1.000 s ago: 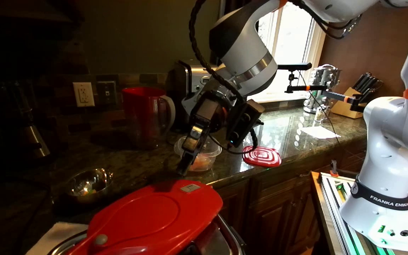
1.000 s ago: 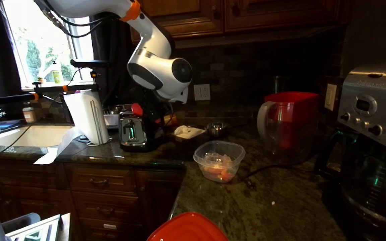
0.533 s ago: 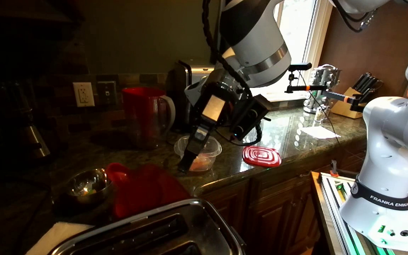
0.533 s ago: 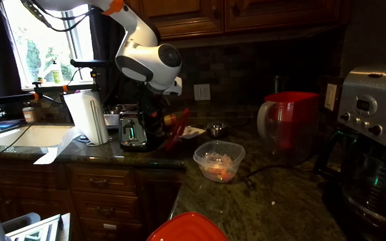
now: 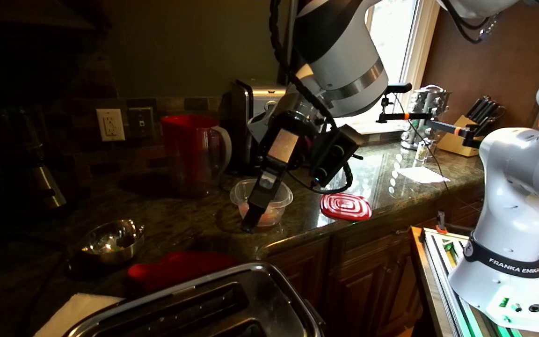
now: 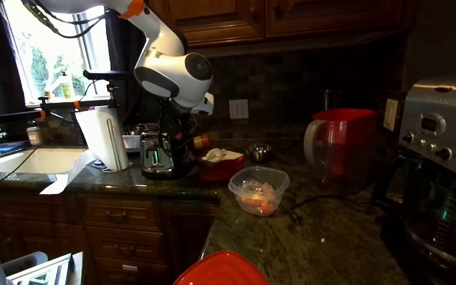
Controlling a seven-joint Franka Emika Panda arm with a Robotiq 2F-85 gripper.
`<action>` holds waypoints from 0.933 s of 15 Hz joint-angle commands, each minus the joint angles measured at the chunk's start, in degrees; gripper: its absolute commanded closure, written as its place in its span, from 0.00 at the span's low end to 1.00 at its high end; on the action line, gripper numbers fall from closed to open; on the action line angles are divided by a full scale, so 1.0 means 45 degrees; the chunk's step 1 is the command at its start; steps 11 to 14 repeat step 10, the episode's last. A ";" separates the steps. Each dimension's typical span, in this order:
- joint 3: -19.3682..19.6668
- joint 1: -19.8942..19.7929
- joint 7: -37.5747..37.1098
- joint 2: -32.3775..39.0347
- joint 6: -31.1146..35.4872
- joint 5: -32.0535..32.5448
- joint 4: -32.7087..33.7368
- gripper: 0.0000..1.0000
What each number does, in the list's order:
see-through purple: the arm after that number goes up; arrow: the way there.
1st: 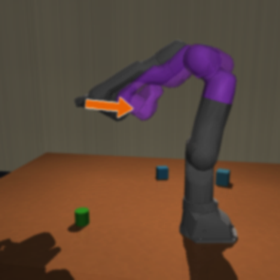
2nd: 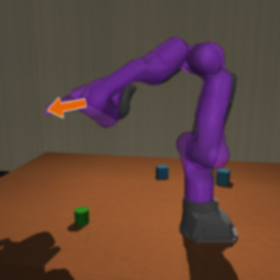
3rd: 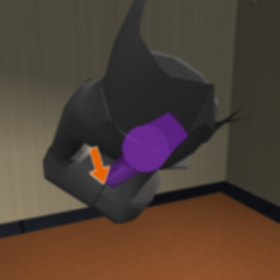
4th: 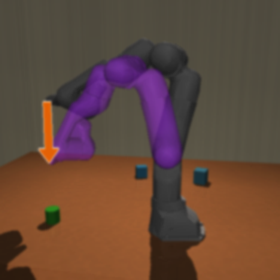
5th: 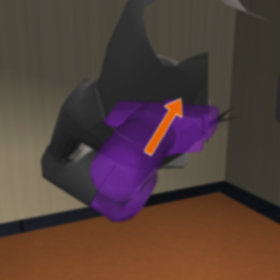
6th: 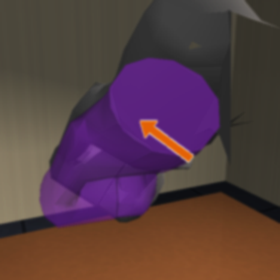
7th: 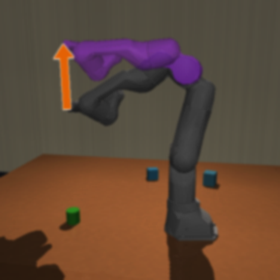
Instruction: Remove the red lid from the jug.
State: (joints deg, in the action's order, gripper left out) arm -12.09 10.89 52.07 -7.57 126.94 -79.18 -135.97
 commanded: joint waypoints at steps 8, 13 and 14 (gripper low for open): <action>0.0273 -0.0281 -0.2138 -0.0188 0.0091 0.0916 -0.0459 0.00; 0.0273 -0.0281 -0.2190 -0.0214 0.0091 0.0923 -0.0464 0.00; 0.0273 -0.0281 -0.2190 -0.0214 0.0091 0.0923 -0.0464 0.00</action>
